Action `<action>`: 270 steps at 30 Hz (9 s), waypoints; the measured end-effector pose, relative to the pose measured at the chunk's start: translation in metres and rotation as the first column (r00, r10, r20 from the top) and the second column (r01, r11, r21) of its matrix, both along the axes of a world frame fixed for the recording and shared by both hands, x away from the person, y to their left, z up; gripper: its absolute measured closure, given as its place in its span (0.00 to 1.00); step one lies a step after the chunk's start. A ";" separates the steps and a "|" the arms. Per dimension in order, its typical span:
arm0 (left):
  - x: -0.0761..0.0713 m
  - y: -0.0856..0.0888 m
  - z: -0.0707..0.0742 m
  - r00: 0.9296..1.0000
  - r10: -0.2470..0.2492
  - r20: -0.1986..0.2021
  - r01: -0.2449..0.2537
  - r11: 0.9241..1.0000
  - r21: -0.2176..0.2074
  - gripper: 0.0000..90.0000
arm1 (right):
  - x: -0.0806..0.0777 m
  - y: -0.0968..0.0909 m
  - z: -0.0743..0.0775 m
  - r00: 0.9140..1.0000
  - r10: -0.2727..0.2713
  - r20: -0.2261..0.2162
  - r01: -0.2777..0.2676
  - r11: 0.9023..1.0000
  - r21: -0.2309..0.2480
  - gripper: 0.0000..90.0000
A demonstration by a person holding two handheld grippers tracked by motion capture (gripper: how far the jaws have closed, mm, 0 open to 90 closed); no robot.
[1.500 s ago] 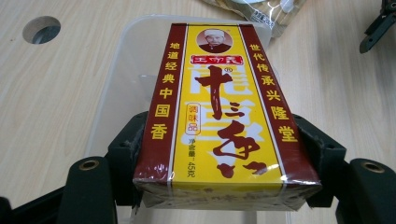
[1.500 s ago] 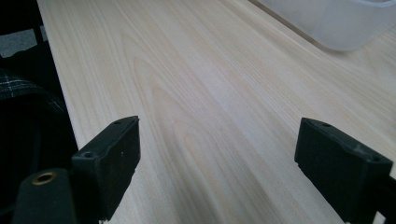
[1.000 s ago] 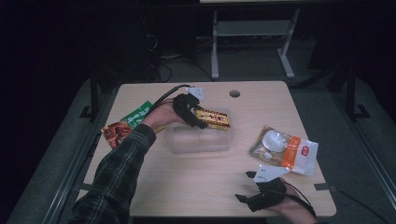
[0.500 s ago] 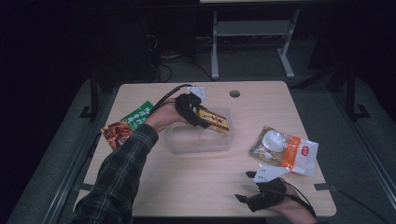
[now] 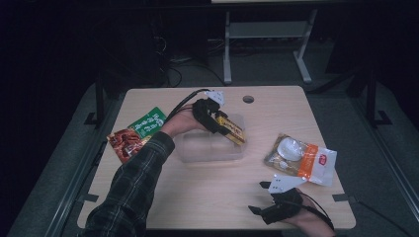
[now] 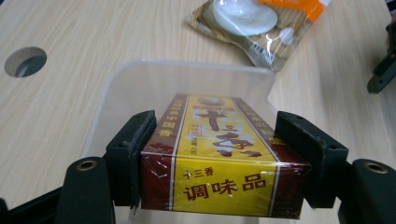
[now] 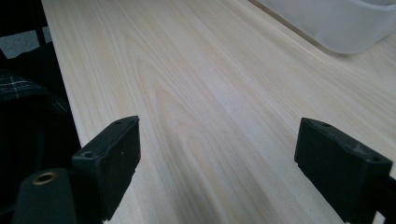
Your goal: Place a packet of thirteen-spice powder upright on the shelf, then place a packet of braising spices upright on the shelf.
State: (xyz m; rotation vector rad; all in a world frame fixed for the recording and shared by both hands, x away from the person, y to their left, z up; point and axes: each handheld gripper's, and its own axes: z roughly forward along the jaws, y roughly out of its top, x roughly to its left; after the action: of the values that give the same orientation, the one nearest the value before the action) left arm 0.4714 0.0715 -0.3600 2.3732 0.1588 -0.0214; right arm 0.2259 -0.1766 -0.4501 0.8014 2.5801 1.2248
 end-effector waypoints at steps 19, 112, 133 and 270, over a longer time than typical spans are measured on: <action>0.002 -0.031 -0.004 1.000 -0.029 -0.001 0.029 0.999 -0.025 0.34 | 0.000 0.001 0.000 1.000 0.012 -0.007 -0.012 1.000 -0.006 0.16; -0.183 0.209 -0.064 0.903 0.428 0.037 -0.425 0.903 -0.063 0.17 | 0.009 0.008 -0.004 1.000 0.006 -0.003 -0.006 1.000 -0.005 0.15; -0.126 0.243 -0.046 0.841 0.535 0.077 -0.530 0.845 -0.078 0.17 | 0.012 0.010 -0.006 1.000 -0.006 -0.017 0.006 1.000 0.003 0.15; -0.141 0.284 -0.001 0.799 0.588 -0.126 -0.601 0.768 -0.220 1.00 | 0.054 0.053 0.023 0.994 0.096 -0.054 -0.091 0.992 0.085 0.15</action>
State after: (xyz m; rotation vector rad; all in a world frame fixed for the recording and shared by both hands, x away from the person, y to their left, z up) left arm 0.3305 0.3551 -0.3614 1.9724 0.8820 0.1939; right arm 0.2799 -0.1236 -0.4274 0.7500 2.6560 1.3625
